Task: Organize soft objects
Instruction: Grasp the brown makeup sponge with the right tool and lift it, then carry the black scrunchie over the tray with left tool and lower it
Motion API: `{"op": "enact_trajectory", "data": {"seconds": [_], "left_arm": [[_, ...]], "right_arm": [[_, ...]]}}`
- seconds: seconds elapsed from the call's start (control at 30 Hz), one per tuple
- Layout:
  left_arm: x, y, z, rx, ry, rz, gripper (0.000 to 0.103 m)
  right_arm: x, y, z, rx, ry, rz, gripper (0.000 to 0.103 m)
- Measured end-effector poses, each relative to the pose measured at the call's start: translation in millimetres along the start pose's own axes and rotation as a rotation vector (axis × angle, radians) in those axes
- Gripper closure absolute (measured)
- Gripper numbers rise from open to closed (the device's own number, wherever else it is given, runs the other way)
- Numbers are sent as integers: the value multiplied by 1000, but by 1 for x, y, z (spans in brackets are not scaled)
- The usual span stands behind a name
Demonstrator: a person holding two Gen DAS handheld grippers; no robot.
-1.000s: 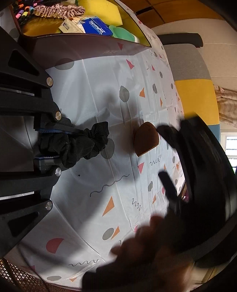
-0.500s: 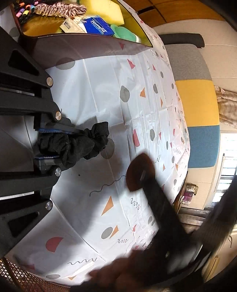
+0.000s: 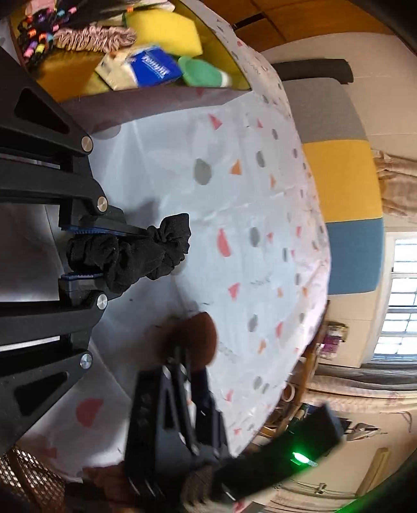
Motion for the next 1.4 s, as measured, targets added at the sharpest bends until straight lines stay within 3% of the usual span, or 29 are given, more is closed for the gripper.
{"op": "enact_trajectory", "data": {"seconds": [0.3,0.97,1.17,1.23,1.4], "left_arm": [[-1,-8,46,-64,13,24,88],[25,-4,97,-85,31,116,88],[58,0,114,-98,40,198,88],[79,1,124,-105,48,257,88],[145,15,155,-141,-14,396,88]], "right_arm": [[6,0,-3,-5,35,25,66],[9,2,-6,-12,71,66,65],[10,2,-6,-15,80,76,65],[10,3,-6,-15,81,77,65],[10,3,-6,-16,82,80,65]]}}
Point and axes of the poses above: each gripper's, at about its wrist camera, not at the fingertips, and z roughly against the way its jaws point, x to its left, y to its underside, the point moved 3 cm from there along -z, roughly the way its jaws point, and after that the axes turned 5 degrees about x, right-handed, at the moved point
